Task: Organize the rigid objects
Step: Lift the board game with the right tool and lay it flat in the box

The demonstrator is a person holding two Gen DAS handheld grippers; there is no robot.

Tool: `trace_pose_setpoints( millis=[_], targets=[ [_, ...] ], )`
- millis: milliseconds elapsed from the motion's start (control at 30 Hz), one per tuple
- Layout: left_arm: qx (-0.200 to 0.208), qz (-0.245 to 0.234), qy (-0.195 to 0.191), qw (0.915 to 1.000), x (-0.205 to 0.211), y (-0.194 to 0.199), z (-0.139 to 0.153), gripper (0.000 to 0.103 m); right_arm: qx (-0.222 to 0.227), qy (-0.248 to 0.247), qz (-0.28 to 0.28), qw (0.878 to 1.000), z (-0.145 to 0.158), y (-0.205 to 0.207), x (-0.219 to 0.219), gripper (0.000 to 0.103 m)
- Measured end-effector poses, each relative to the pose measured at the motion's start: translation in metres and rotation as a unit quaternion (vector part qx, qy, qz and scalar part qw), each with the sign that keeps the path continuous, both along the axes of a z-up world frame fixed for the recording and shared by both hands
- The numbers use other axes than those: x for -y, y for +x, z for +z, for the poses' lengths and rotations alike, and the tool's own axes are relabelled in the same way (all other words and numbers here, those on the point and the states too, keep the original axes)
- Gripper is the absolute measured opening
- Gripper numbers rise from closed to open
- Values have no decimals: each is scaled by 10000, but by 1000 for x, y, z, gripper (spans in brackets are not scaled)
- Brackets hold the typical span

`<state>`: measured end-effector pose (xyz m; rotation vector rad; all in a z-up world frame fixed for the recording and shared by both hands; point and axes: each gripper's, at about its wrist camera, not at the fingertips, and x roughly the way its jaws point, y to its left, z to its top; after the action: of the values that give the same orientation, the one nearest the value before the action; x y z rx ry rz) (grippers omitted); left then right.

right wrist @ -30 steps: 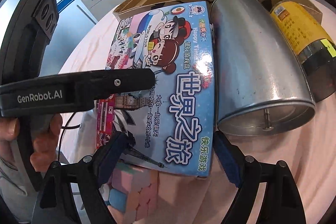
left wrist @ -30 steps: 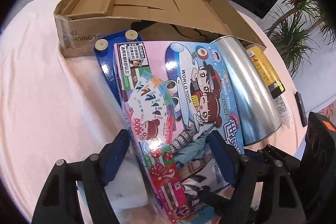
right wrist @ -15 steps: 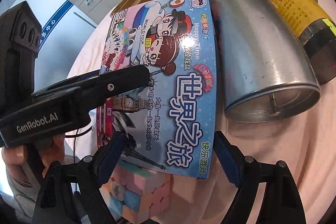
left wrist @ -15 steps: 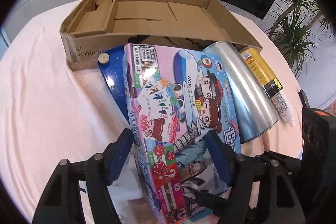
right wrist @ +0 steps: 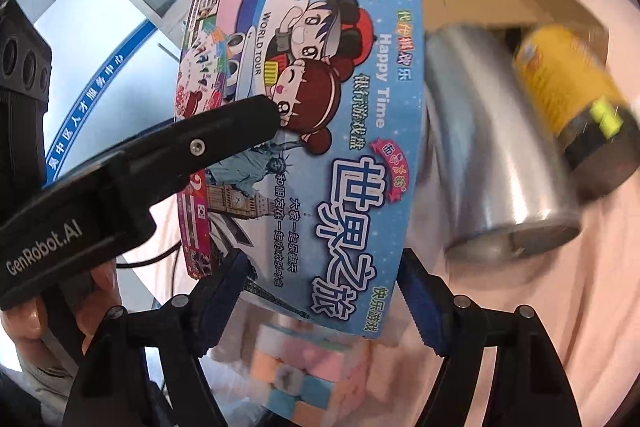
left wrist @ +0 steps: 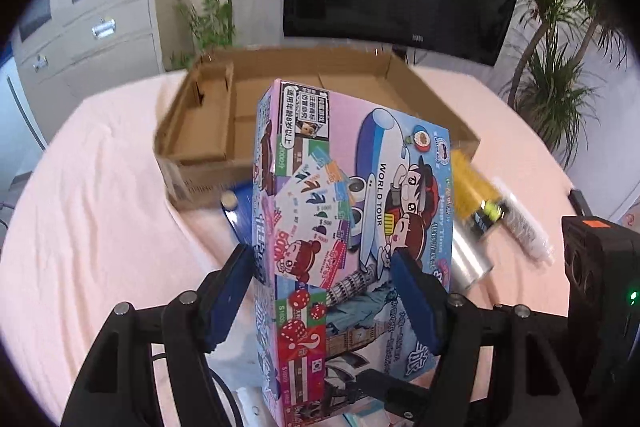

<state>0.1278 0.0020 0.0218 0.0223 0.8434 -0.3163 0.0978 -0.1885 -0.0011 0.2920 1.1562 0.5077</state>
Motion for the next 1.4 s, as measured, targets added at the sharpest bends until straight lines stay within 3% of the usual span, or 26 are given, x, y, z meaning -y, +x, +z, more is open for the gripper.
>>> trace_pose_setpoints(
  millis=[200,367,500,633,733,900,967,1000,1033,1167,1267,1333,1367,1400],
  targets=[
    [577,106,-108,9982,-5,18,49,70,716,-82,-33,9974,53,16,-5,74],
    [1118,107,-175,9935,-5,61,94,70,1347,-234,73,9906,103,58,-13,74],
    [1055,105,-227,9941,-6,113,105,70,1452,-365,119,9887,118,105,-21,74],
    [631,109,-201,9977,2,168,77,70,1099,-509,119,9926,95,145,-32,74],
    [80,89,-212,9997,4,206,36,70,669,-593,137,9959,60,172,-32,74],
    [-809,75,-31,9967,10,232,-33,70,-418,-779,266,9957,-13,193,-35,74],
    [-1079,104,92,9941,8,233,-50,63,-614,-738,300,9949,-26,193,-37,74],
    [-1127,103,158,9935,8,231,-53,52,-680,-780,307,9942,-29,193,-38,75],
    [-1210,113,231,9923,7,229,-55,49,-760,-872,384,9925,-33,193,-42,77],
    [-891,61,120,9959,-9,211,-35,48,-1116,-879,591,9881,-52,205,-53,77],
    [-390,332,27,9987,-44,184,-9,49,-822,-694,579,9925,-37,196,-41,76],
    [-320,508,148,9981,-62,176,-6,49,-522,-672,476,9952,-23,189,-22,75],
    [-320,546,185,9978,-67,172,-8,49,-399,-793,399,9953,-23,196,-12,73],
    [-383,539,144,9977,-73,170,-14,49,-412,-838,353,9950,-25,198,-14,58]
  ],
)
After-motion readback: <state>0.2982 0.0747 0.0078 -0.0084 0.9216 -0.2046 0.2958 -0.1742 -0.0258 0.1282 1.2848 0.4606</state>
